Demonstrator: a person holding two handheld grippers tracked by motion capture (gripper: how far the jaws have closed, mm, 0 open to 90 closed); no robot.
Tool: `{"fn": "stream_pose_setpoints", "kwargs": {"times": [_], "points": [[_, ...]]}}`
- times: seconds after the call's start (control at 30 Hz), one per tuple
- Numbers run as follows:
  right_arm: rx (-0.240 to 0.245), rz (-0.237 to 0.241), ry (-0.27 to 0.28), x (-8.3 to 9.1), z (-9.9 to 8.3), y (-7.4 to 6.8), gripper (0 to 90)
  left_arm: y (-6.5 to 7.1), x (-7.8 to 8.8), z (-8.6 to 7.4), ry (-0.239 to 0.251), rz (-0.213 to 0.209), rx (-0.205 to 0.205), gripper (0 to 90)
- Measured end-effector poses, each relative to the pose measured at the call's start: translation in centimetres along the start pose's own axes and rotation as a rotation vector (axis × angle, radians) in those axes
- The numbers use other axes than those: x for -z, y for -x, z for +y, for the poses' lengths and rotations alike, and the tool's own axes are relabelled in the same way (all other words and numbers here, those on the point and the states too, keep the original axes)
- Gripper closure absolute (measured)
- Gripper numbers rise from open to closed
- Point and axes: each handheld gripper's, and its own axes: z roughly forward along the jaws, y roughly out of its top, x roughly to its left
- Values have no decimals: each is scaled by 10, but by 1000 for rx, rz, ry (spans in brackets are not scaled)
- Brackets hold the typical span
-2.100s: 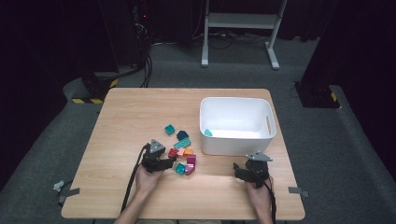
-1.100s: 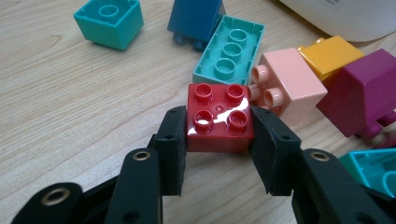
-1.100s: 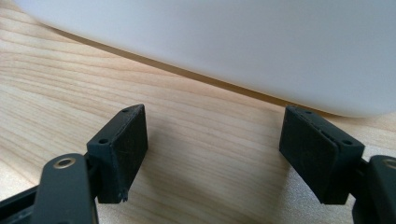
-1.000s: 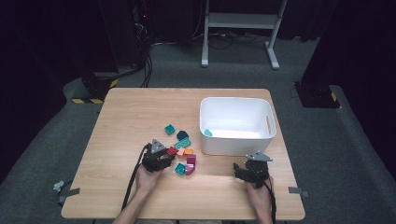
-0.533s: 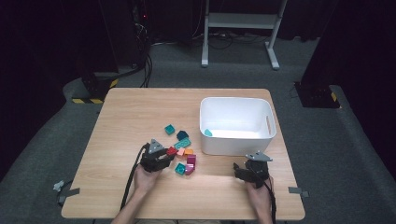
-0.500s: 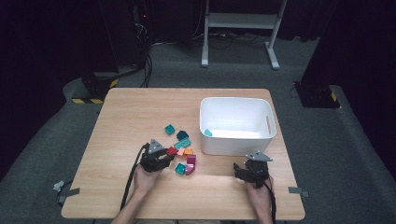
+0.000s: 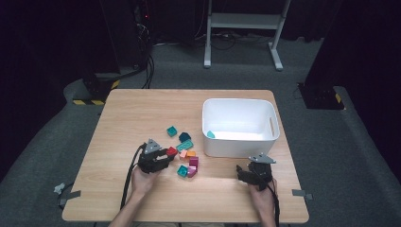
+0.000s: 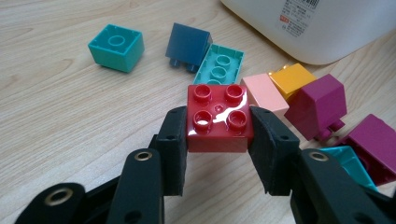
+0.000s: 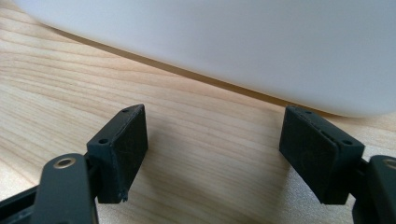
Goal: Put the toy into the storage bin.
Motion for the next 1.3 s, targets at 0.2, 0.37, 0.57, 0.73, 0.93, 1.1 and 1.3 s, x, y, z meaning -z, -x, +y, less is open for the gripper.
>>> {"fn": "stream_pose_setpoints", "kwargs": {"times": [0.2,0.37,0.57,0.73,0.93,1.1,1.3], "points": [[2,0,1,0,0,0,234,-3,5,2,-8,-7,-1,586],[2,0,1,0,0,0,233,-5,10,7,-13,-21,6,586],[0,0,0,0,0,0,234,-8,16,11,-17,-33,24,586],[4,5,-1,0,0,0,234,-10,19,23,-33,-35,13,586],[5,6,-1,0,0,0,233,-9,26,33,4,-38,33,586],[7,7,-1,0,0,0,234,-8,28,40,-2,-40,40,586],[7,8,-1,0,0,0,234,-8,31,47,-4,-44,35,586]]}}
